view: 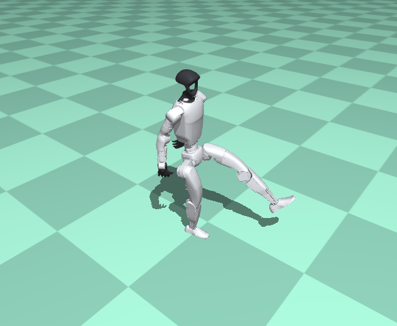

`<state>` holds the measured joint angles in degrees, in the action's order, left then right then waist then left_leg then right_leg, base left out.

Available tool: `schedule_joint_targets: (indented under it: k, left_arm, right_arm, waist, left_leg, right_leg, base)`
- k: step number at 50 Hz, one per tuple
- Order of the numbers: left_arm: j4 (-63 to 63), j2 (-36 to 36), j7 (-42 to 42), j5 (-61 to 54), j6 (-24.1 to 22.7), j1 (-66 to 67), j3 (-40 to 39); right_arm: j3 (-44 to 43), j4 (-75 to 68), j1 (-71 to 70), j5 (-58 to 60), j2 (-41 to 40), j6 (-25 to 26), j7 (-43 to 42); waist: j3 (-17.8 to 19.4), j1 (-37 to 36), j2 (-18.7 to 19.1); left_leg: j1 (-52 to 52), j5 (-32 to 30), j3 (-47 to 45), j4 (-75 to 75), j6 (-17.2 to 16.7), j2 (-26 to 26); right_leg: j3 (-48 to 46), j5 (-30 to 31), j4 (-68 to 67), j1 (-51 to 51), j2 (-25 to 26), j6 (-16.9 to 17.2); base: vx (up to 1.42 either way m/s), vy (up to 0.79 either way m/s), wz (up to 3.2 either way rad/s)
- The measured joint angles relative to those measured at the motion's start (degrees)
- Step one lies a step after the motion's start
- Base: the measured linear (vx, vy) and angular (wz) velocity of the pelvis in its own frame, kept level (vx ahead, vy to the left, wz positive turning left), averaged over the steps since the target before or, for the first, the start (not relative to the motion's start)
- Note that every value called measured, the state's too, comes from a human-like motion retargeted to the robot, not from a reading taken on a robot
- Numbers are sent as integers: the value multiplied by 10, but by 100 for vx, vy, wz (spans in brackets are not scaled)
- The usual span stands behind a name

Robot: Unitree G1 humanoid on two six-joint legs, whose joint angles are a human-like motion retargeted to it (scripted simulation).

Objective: Kungfu

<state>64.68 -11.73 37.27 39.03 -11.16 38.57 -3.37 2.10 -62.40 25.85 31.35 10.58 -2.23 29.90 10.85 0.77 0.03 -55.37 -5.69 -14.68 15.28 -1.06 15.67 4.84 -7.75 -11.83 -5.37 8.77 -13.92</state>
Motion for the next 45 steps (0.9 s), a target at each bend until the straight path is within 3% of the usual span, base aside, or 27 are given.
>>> schedule_joint_targets:
  k: [3,6,12,19,23,25,27,30,32,35,37,41,45]
  left_arm:
    - [-22,3,55,25,-6,8,24]
    - [-54,-8,93,60,-25,11,43]
    - [-102,-47,118,59,-56,1,60]
    - [-77,-57,190,10,-40,-10,67]
    - [-65,-59,177,16,-46,-19,58]
    - [-55,-66,132,72,-56,-35,44]
    - [-43,-73,-16,180,7,-68,16]
    - [-31,-69,-269,255,152,-139,-57]
    - [-49,-79,-312,190,164,-201,-94]
    - [-87,-106,-293,23,145,-317,-109]
    - [-135,-116,-265,-103,103,-388,-92]
    - [-281,-110,-231,-340,43,-489,-44]
    - [-425,-79,-227,-506,-3,-549,-15]
  right_arm:
    - [15,11,6,2,-17,-3,3]
    - [20,21,9,-12,-34,1,7]
    - [31,52,-3,-30,-24,2,36]
    - [21,70,7,-28,-4,-11,81]
    - [10,63,11,-42,-12,-2,104]
    - [6,64,15,-30,-13,-3,105]
    - [-1,64,17,-11,-8,-11,106]
    - [-19,56,24,37,2,0,77]
    - [-36,45,30,55,9,24,23]
    - [-76,32,34,13,11,45,-76]
    - [-113,42,26,-67,5,37,-113]
    - [-160,99,-24,-298,1,-8,-128]
    - [-152,153,-119,-489,-13,-59,-142]
  waist:
    - [-6,12,-2]
    - [-27,26,-7]
    - [-63,79,-1]
    - [-98,141,4]
    - [-116,160,5]
    - [-121,166,4]
    - [-122,164,1]
    - [-127,155,-7]
    - [-135,145,-12]
    - [-145,126,-20]
    - [-146,113,-25]
    - [-130,97,-16]
    - [-117,82,7]
  left_leg:
    - [-18,-9,31,84,-8,-11]
    - [-23,-6,-2,185,-12,-15]
    - [-19,77,-85,485,53,36]
    - [45,103,-53,777,25,32]
    - [77,132,-42,875,22,34]
    - [81,139,-35,894,14,22]
    - [78,142,-31,885,2,1]
    - [68,141,-37,828,-2,-28]
    - [59,132,-43,762,3,-38]
    - [50,101,-55,622,10,-49]
    - [50,60,-50,500,1,-69]
    - [73,-58,-14,255,-48,-90]
    - [104,-153,119,78,-95,-107]
  right_leg:
    - [-1,-8,-4,6,-5,-10]
    - [4,-17,-9,25,-15,-11]
    - [-16,-48,-20,66,-9,-11]
    - [-37,-84,-22,92,5,-11]
    - [-47,-89,-14,102,11,-11]
    - [-47,-89,-11,104,14,-11]
    - [-46,-87,-8,104,11,-5]
    - [-42,-83,-4,98,0,14]
    - [-40,-82,0,91,-6,25]
    - [-29,-77,7,77,-13,40]
    - [-15,-71,9,67,-20,53]
    - [24,-62,6,42,-22,70]
    - [73,-58,-6,24,-27,82]
  base:
    - [2,0,7]
    - [9,3,45]
    - [8,1,87]
    - [17,-11,88]
    - [19,-20,49]
    - [23,-17,21]
    - [16,-5,2]
    - [22,2,-14]
    - [33,-2,-30]
    - [31,-2,-56]
    - [25,3,-96]
    - [34,13,-142]
    - [50,28,-219]
